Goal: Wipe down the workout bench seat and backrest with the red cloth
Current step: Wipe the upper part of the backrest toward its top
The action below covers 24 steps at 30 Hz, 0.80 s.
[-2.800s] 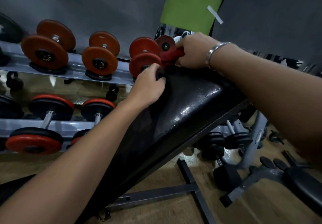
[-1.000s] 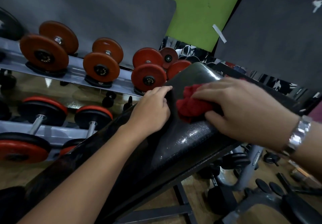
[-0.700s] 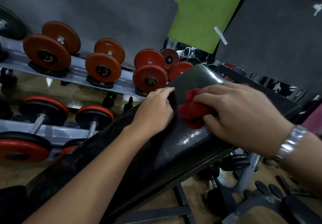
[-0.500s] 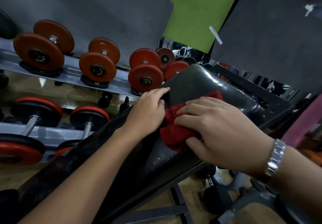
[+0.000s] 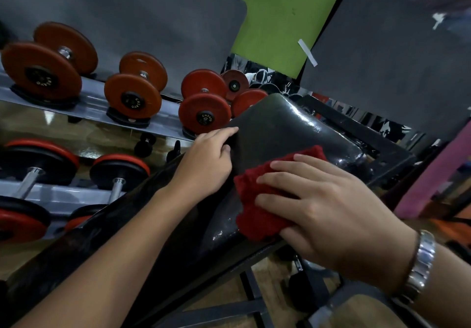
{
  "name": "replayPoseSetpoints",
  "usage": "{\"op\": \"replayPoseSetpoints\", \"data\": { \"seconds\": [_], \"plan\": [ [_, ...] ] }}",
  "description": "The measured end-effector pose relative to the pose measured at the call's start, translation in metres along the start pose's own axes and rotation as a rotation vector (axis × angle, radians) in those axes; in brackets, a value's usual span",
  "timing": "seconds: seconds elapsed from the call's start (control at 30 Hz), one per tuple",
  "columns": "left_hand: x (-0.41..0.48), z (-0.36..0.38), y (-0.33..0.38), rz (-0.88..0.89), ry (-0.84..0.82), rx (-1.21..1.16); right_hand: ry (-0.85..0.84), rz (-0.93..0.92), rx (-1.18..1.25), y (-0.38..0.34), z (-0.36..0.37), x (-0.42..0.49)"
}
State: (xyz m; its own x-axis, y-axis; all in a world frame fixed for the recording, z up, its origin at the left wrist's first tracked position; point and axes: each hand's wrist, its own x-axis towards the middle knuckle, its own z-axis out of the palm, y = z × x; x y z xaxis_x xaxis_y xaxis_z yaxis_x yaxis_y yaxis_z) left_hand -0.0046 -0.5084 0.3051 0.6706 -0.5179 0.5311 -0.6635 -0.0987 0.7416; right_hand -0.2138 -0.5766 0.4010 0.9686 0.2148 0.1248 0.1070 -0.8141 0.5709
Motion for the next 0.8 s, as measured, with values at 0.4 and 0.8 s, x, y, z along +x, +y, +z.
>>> {"op": "replayPoseSetpoints", "data": {
  "seconds": [0.4,0.8],
  "plan": [
    [-0.001,0.001,-0.003,-0.002,-0.008,-0.017,0.077,0.147,0.011,0.002,-0.005,-0.009],
    [-0.010,-0.014,-0.007,-0.091,-0.006,-0.181,0.012,0.352,-0.001,0.017,-0.018,0.034]
  ]
}}
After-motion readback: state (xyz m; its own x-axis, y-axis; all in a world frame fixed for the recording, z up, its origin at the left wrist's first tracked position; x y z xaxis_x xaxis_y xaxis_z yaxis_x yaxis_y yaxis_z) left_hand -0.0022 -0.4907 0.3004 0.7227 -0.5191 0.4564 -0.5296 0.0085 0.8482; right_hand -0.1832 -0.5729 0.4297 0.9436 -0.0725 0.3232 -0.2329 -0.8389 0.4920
